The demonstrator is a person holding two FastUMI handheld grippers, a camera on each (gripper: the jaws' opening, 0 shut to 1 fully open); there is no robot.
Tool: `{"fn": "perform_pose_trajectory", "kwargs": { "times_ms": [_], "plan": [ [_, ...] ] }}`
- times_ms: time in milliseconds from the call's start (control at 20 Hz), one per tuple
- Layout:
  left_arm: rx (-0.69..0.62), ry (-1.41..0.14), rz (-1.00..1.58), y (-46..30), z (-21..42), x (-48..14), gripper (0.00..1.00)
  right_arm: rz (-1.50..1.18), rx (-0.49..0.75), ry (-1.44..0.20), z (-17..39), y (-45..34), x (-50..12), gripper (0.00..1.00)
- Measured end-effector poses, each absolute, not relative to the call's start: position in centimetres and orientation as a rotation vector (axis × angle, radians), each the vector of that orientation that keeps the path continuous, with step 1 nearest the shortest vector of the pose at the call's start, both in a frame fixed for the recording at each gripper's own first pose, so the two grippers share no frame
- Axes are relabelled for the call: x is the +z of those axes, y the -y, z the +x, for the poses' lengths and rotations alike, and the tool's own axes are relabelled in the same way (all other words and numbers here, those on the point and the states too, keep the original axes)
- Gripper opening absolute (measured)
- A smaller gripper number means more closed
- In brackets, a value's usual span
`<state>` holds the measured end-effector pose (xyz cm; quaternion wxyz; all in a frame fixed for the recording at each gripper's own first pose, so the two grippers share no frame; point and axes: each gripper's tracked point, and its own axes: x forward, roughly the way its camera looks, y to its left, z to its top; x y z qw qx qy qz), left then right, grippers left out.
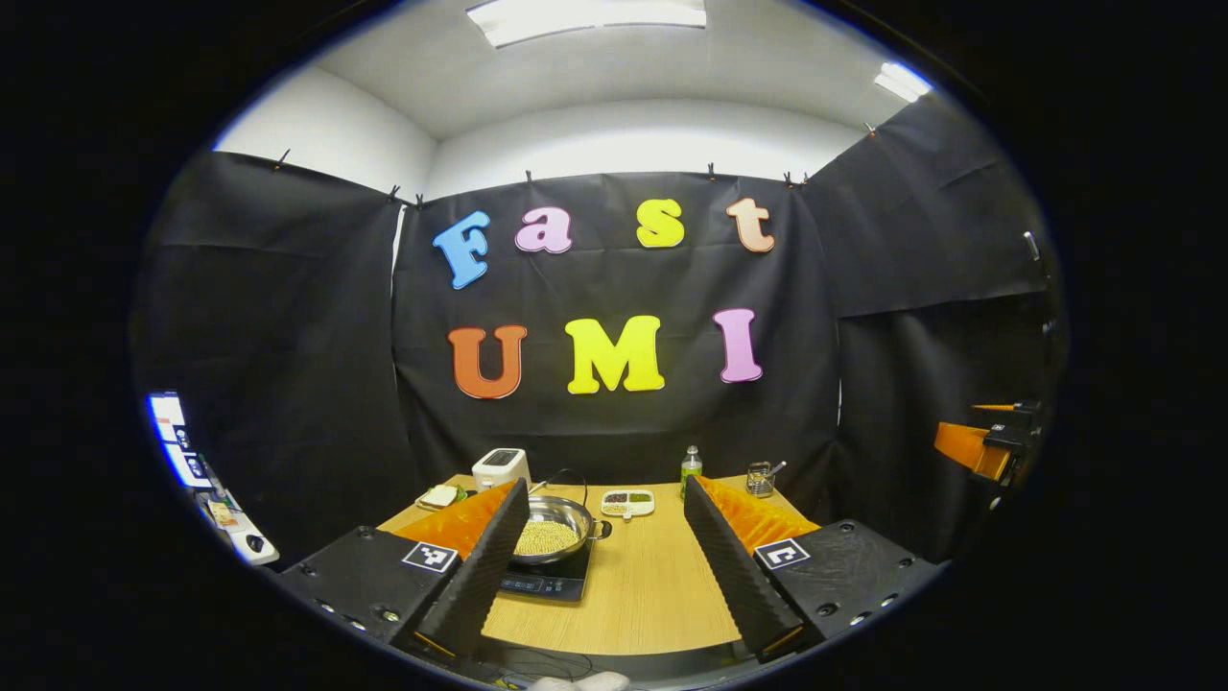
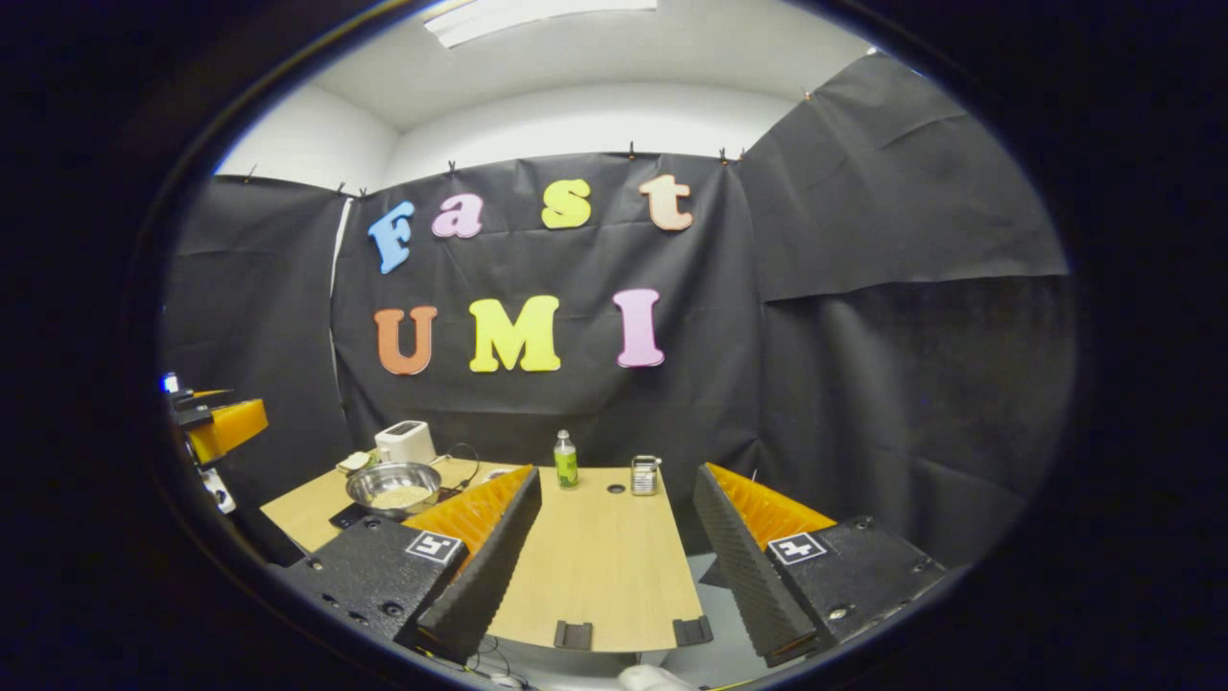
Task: First push the handle of the pot to place it horizontally, then grasp the pot with both hands and set it on the induction cooktop.
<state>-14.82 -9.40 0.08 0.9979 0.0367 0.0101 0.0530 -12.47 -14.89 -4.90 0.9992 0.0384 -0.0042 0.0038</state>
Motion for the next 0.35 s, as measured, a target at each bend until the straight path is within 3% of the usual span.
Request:
{"fn": "perform_pose_trajectory", "kwargs": {
  "times_ms": [350],
  "plan": [
    [0.102, -0.024, 0.072, 9.94, -13.98, 0.23, 0.96, 0.068, 0.01, 0.003, -11.62, 15.1, -5.11, 1.0]
  ]
}}
